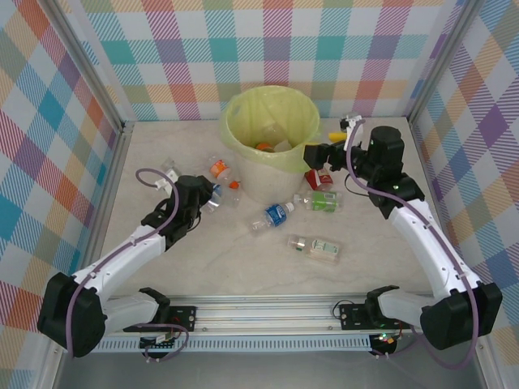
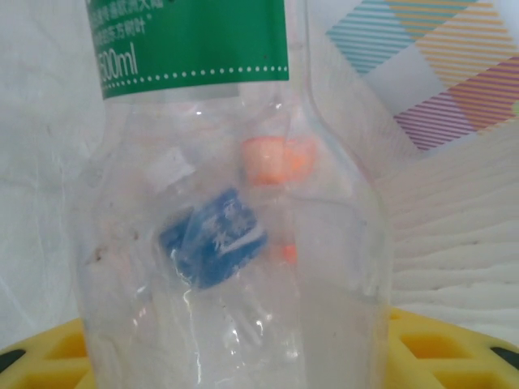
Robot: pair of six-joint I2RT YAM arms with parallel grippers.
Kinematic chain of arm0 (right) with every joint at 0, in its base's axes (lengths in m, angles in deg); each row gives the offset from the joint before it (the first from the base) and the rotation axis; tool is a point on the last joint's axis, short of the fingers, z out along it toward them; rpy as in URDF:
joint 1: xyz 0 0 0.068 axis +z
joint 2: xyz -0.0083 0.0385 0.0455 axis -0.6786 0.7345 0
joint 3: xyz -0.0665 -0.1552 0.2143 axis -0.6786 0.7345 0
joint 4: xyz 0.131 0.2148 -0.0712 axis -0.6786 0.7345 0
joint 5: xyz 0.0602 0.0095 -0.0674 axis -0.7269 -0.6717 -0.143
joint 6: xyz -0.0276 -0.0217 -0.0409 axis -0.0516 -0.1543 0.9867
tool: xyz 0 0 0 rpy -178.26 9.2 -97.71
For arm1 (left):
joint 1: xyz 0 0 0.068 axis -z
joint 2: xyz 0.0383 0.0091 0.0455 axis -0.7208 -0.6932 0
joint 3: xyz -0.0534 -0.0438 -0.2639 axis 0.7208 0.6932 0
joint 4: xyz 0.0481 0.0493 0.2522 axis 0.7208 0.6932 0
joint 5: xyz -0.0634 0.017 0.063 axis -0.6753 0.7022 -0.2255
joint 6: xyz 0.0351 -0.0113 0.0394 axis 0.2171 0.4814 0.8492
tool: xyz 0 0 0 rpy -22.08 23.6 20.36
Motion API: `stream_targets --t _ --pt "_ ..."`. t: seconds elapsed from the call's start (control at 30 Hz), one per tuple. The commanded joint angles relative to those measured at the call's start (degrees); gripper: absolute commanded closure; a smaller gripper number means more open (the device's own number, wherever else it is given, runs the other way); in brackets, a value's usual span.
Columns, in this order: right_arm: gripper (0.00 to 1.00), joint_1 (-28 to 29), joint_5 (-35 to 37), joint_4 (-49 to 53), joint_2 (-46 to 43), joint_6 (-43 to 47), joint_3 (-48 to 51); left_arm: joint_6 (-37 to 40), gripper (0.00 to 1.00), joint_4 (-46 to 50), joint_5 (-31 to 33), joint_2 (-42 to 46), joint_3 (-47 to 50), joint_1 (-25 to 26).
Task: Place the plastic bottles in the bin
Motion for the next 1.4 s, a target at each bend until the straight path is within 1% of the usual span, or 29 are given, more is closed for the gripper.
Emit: stream_targets --t 0.0,0.07,0.17,0.23,0.3,0.37,0.43,0.47,0.5,0.6,0.67,0.77,0.83,0.9,0.97,1.1,1.3,1.37 --pt "0.0 0.19 -7.23 -3.47 -2.12 1.64 0.27 9.06 0.54 -3.66 3.24 0.21 -4.8 0.62" --pt "0.0 0.18 -8.45 -3.42 -2.49 2.03 0.59 13.16 0.54 -4.7 4.61 -0.01 -6.93 0.62" --pt "0.0 0.19 -8.2 -3.14 -3.17 2.01 1.07 18.24 0.53 -6.66 7.84 -0.42 -9.93 0.55" --pt "0.0 0.18 -8.07 -2.57 -3.56 2.15 1.16 21.86 0.53 -8.89 7.76 -0.88 -12.33 0.53" --pt "0.0 0.16 -8.02 -2.03 -4.0 2.52 1.16 25.61 0.53 -11.6 6.07 -1.82 -15.12 0.47" --pt "0.0 0.19 -7.71 -1.87 -4.57 2.72 1.38 29.07 0.53 -14.55 3.06 -3.18 -18.0 0.53" --pt "0.0 0.17 -7.06 -1.95 -5.21 2.71 1.77 35.39 0.52 -17.79 -3.61 -4.9 -21.01 0.57" --pt "0.0 0.14 -6.66 -1.91 -5.52 2.63 2.0 38.02 0.52 -18.21 -5.88 -5.96 -22.86 0.7" --pt "0.0 0.16 -6.25 -1.86 -5.75 2.53 2.12 39.49 0.52 -18.07 -6.65 -6.91 -24.44 0.71" --pt "0.0 0.19 -5.43 -1.32 -6.54 2.53 2.4 43.14 0.51 -19.1 -6.37 -9.6 -28.51 0.6" --pt "0.0 0.19 -4.75 -0.74 -7.1 2.69 2.31 44.47 0.51 -20.29 -8.19 -10.98 -31.16 0.62" --pt "0.0 0.19 -2.59 0.15 -7.67 2.38 2.14 44.14 0.52 -18.61 -12.53 -14.18 -36.45 0.59" --pt "0.0 0.19 -1.77 0.63 -8.0 2.43 2.21 40.59 0.53 -16.24 -15.52 -16.73 -40.24 0.53" --pt "0.0 0.19 -2.02 0.52 -8.46 2.78 2.55 36.2 0.54 -16.11 -18.85 -18.93 -42.22 0.44" --pt "0.0 0.14 -1.88 0.35 -8.75 2.82 2.75 34.02 0.54 -14.41 -21.67 -21.13 -44.46 0.44" --pt "0.0 0.16 -1.41 0.51 -9.17 2.98 2.9 30.94 0.57 -6.73 -22.91 -25.7 -49.94 0.53" --pt "0.0 0.19 -0.97 -1.31 -8.82 2.09 3.81 26.96 0.56 -1.55 -27.39 -31.13 -54.86 0.79" --pt "0.0 0.19 -0.93 -1.13 -8.26 2.09 3.38 25.95 0.55 1.93 -29.1 -33.94 -58.19 1.1"
